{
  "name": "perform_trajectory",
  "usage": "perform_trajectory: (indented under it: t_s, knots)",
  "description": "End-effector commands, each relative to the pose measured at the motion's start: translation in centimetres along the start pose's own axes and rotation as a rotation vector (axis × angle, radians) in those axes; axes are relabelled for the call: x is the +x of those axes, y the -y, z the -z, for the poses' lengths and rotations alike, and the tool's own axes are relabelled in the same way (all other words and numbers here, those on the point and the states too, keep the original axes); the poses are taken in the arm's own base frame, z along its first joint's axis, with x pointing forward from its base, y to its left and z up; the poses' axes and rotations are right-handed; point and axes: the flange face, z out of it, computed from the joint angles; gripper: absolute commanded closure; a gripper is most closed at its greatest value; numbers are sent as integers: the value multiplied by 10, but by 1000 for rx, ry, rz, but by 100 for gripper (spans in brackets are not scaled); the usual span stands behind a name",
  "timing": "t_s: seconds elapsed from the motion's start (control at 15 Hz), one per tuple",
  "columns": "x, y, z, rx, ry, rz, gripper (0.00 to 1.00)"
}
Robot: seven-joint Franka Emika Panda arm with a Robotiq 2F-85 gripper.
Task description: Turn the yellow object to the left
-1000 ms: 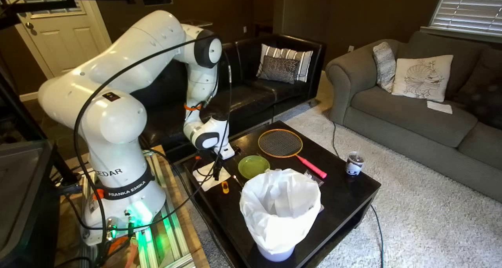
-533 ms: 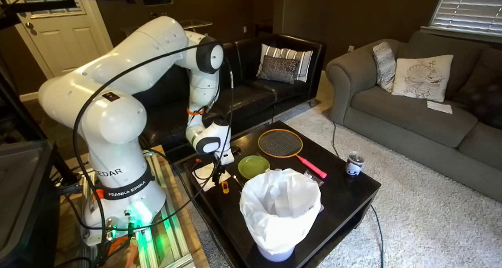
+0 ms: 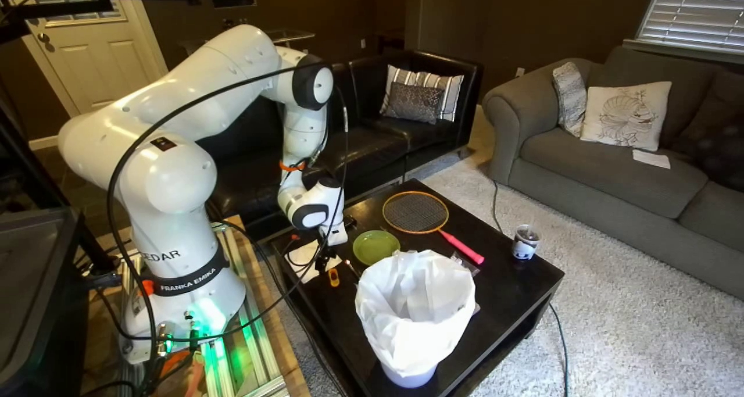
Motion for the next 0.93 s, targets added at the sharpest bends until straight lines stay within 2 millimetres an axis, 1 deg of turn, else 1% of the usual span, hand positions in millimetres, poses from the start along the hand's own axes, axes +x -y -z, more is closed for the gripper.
perform_trajectory:
  t_s: [0.0, 0.27, 0.53, 0.87]
  knots:
    - [12, -6, -5, 1, -4, -153, 0]
    - [18, -12, -14, -22, 7, -266, 0]
    - [13, -16, -19, -4, -7, -353, 0]
    - [9, -13, -19, 38, -14, -415, 0]
